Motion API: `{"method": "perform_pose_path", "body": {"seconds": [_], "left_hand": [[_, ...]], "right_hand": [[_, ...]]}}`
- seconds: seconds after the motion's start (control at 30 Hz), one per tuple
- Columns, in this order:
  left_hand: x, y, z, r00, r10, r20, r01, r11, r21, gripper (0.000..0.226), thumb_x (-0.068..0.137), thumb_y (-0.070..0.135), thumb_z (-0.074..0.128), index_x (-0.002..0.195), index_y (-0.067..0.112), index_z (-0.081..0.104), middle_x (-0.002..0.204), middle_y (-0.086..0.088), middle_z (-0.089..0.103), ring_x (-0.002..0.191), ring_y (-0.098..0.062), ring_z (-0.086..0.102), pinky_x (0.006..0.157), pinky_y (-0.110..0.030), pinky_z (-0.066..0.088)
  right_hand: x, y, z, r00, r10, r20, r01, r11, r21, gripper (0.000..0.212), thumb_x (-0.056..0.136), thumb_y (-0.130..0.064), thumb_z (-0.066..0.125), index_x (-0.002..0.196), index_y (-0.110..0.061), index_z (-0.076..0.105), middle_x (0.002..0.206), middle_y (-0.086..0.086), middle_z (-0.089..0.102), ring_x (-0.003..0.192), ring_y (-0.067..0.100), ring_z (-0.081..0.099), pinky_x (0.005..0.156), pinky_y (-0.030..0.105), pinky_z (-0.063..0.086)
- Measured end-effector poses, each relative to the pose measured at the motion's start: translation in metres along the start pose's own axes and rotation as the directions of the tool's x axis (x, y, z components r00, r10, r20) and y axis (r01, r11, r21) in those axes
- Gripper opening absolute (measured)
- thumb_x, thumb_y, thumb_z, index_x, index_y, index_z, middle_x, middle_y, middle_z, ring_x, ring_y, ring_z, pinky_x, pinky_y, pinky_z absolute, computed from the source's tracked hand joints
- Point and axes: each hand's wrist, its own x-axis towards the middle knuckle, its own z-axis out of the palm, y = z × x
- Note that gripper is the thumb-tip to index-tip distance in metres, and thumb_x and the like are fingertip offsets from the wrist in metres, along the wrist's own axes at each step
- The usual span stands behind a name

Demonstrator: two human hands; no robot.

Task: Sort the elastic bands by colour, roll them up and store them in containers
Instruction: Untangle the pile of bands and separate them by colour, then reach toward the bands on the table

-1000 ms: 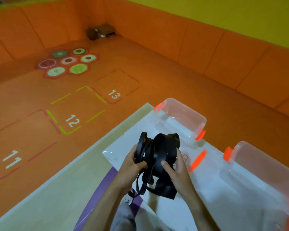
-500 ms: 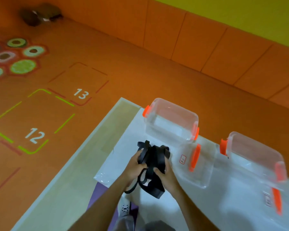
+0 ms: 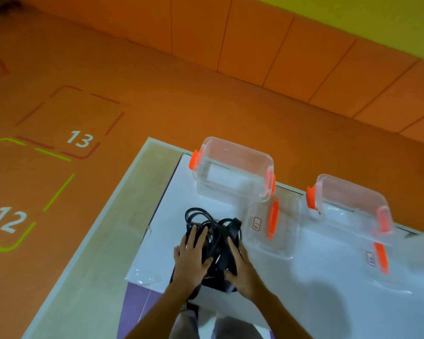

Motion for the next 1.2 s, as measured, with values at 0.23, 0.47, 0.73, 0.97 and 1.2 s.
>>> {"method": "perform_pose_path", "body": {"seconds": [0.23, 0.47, 0.73, 0.97, 1.2], "left_hand": [[0.001, 0.011, -0.013, 0.993, 0.084, -0.085, -0.063, 0.971, 0.232, 0.087, 0.095, 0.057, 0.062, 0.167, 0.027, 0.023, 0.176, -0.011, 0.014, 0.161, -0.042, 0.012, 0.120, -0.076, 0.009], [-0.011, 0.045, -0.019, 0.979, 0.205, -0.011, -0.183, 0.893, 0.412, 0.071, 0.102, 0.050, 0.049, 0.165, 0.023, 0.028, 0.173, -0.008, 0.023, 0.162, -0.033, 0.012, 0.128, -0.062, 0.010], [-0.069, 0.141, 0.011, 0.917, 0.391, 0.081, -0.375, 0.773, 0.512, 0.061, 0.108, 0.043, 0.043, 0.163, 0.024, 0.024, 0.171, -0.005, 0.024, 0.161, -0.030, 0.014, 0.129, -0.054, 0.013], [-0.157, 0.264, 0.093, 0.798, 0.588, 0.131, -0.563, 0.651, 0.509, 0.058, 0.107, 0.036, 0.042, 0.162, 0.026, 0.027, 0.168, 0.001, 0.030, 0.160, -0.025, 0.019, 0.130, -0.048, 0.012], [-0.250, 0.407, 0.177, 0.615, 0.749, 0.244, -0.760, 0.483, 0.435, 0.053, 0.104, 0.036, 0.050, 0.156, 0.026, 0.043, 0.161, 0.003, 0.043, 0.154, -0.023, 0.033, 0.127, -0.044, 0.022]], "right_hand": [[-0.008, -0.004, -0.005, 0.998, 0.068, 0.000, -0.068, 0.994, -0.090, 0.077, 0.106, -0.042, 0.057, 0.167, -0.024, 0.015, 0.176, 0.006, 0.002, 0.162, 0.027, 0.006, 0.130, 0.043, 0.017], [-0.045, 0.015, -0.032, 0.987, 0.145, -0.074, -0.156, 0.971, -0.180, 0.065, 0.105, -0.032, 0.057, 0.163, -0.029, 0.029, 0.171, 0.001, 0.025, 0.156, 0.024, 0.026, 0.120, 0.042, 0.037], [-0.154, 0.073, -0.073, 0.905, 0.198, -0.376, -0.293, 0.932, -0.216, 0.053, 0.105, -0.034, 0.053, 0.156, -0.030, 0.042, 0.157, -0.006, 0.045, 0.144, 0.017, 0.043, 0.108, 0.034, 0.046], [-0.311, 0.162, -0.096, 0.759, 0.313, -0.571, -0.394, 0.919, -0.020, 0.043, 0.103, -0.032, 0.057, 0.145, -0.031, 0.054, 0.145, -0.011, 0.056, 0.132, 0.017, 0.054, 0.095, 0.033, 0.050], [-0.473, 0.255, -0.119, 0.595, 0.506, -0.625, -0.451, 0.853, 0.262, 0.042, 0.102, -0.033, 0.059, 0.144, -0.032, 0.055, 0.148, -0.011, 0.053, 0.140, 0.017, 0.048, 0.101, 0.036, 0.049]]}}
